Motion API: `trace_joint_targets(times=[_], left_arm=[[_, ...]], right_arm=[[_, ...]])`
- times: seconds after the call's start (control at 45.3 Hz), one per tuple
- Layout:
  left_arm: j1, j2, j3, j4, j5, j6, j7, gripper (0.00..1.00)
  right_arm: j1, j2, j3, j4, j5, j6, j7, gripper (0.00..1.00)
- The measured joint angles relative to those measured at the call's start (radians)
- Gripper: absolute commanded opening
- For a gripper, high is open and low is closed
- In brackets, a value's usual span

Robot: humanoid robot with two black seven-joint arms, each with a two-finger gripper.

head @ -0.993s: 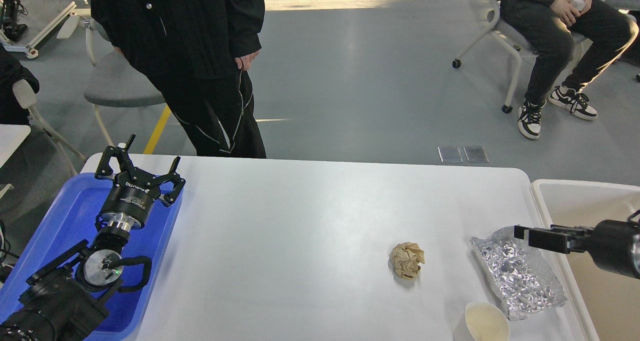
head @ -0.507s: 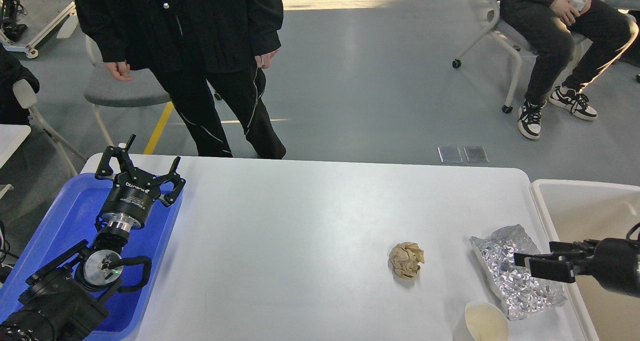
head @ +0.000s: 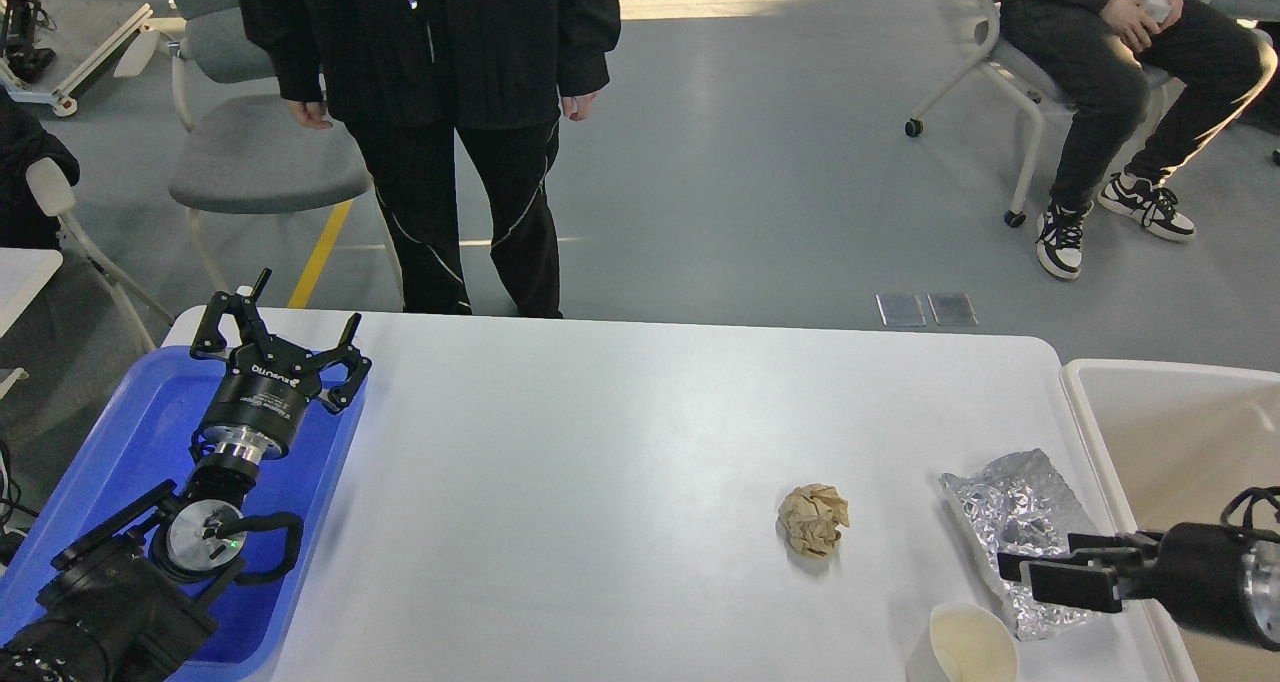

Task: Tidy desktop
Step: 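Lower the right gripper around the paper cup and close it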

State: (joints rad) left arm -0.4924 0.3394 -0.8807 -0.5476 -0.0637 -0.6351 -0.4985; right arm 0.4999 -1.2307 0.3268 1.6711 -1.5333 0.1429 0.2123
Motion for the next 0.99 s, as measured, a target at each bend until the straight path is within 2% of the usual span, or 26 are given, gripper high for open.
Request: trace_joint_targets(times=[0.132,0.419,0.993], left_arm=[[0.000,0.000,0.000,0.000,0.000,0.000,0.000,1.00],[0.000,0.000,0.000,0.000,0.000,0.000,0.000,1.00],[0.000,0.000,0.001,0.000,0.000,-0.001,0.000,1.00]], right_arm=[[-0.019,0.005,0.003,0.012,0.008,0.002,-0.032,1.00],[-0.056,0.026,-0.002,0.027,0.004,0.004,0.028,1.00],[-0.092,0.143,0.009,-0.117,-0.046,-0.006,0.032,1.00]])
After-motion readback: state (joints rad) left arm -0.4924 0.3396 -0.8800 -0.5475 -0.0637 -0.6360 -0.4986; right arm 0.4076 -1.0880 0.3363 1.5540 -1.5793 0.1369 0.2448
